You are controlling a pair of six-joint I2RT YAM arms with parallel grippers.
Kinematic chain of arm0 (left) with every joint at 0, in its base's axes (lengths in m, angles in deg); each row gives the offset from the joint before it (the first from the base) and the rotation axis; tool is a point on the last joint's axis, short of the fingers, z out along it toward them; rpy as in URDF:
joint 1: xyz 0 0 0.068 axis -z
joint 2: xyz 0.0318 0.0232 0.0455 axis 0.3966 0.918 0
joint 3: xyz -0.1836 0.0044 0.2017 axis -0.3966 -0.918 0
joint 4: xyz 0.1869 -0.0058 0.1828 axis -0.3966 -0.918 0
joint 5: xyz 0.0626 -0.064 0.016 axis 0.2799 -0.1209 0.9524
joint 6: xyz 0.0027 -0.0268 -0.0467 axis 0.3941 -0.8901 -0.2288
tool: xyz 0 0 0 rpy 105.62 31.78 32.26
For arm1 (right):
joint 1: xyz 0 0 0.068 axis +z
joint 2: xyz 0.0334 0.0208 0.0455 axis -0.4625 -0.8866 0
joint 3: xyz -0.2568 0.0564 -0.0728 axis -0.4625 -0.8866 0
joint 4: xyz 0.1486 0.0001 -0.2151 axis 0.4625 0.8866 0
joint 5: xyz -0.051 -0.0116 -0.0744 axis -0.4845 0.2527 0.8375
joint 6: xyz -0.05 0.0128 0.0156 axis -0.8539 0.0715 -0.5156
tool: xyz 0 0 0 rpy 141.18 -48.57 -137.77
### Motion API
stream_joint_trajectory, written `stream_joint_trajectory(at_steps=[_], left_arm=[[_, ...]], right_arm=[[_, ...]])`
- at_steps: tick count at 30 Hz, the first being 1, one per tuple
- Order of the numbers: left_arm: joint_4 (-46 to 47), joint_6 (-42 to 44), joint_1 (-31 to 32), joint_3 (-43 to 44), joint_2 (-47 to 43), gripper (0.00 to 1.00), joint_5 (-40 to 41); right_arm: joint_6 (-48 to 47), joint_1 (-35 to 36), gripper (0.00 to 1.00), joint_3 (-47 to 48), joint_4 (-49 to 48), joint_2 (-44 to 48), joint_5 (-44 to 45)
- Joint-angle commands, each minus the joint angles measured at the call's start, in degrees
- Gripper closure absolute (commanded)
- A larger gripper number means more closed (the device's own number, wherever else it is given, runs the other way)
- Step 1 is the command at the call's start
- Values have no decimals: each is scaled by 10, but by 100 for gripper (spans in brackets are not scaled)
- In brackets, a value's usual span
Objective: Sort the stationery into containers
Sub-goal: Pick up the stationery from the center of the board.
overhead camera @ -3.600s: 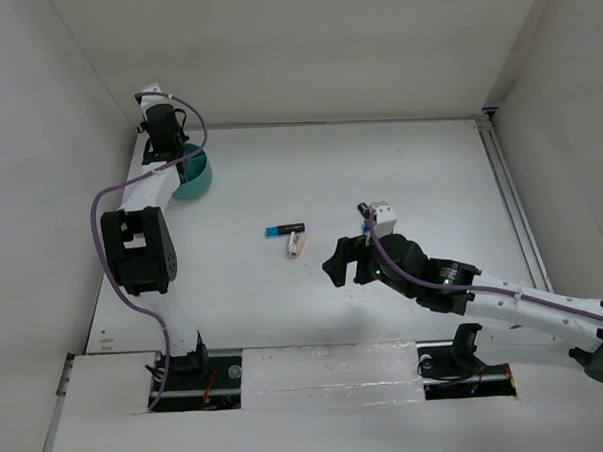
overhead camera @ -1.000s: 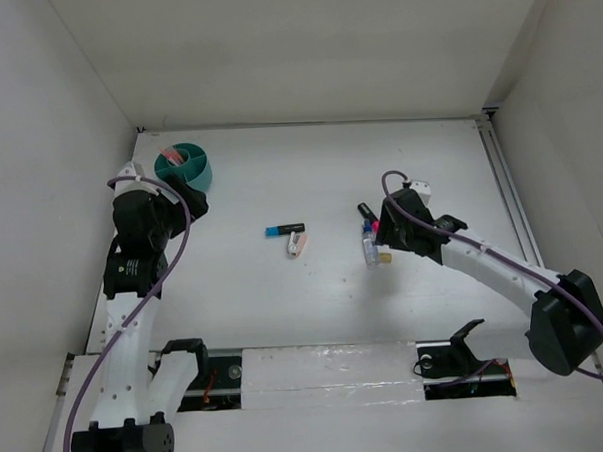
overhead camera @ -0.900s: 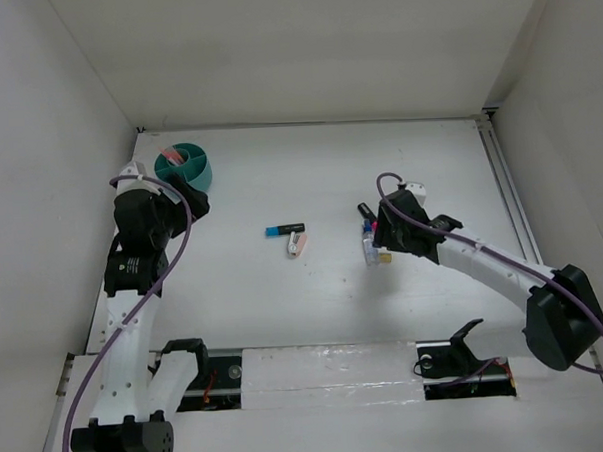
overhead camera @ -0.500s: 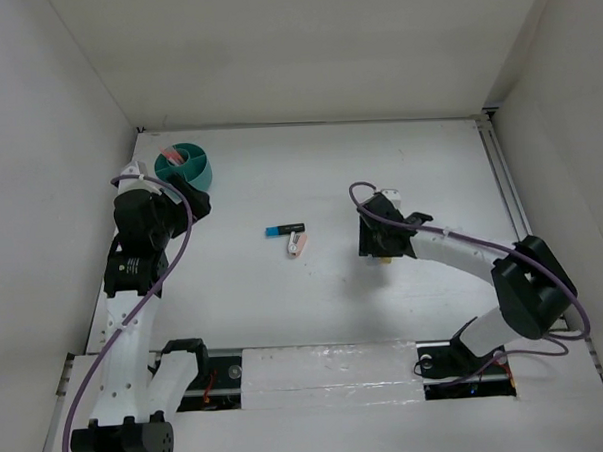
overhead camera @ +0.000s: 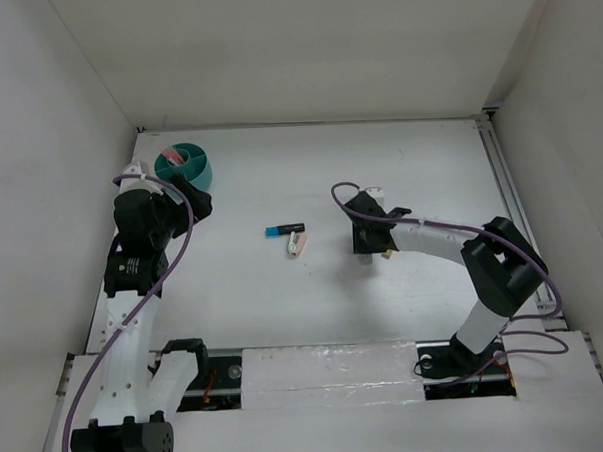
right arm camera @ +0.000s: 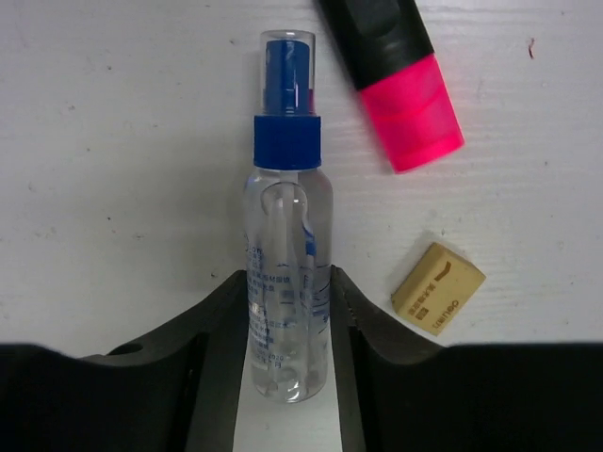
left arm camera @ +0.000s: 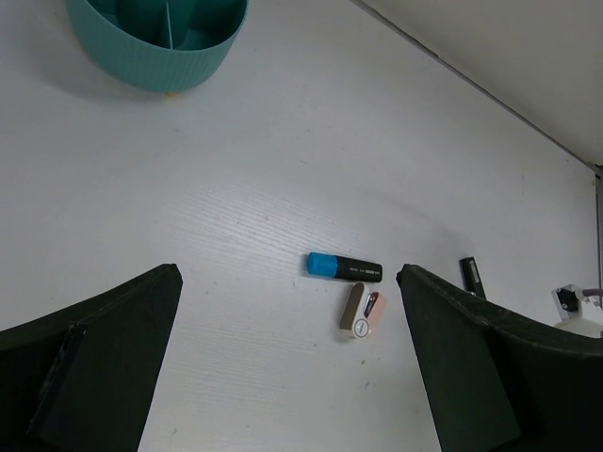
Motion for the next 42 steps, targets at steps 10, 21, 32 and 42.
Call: stream_joint_trajectory(at_steps=[10,21,32,42], left_arm=[[24,10,0,-5,-2,0,-16],[92,16,0,-31,50,0,-259],[176,-12,0,-60,101,0,-457],[187,-12,0,-60,118,6,-485]], right_arm=[[4,17,100,19,-21,9,14],[-42,104,100,0,-168,132,-66],[-72,194,100,119,-271,74,-162],[-49,227,100,168,-361,30,-156]])
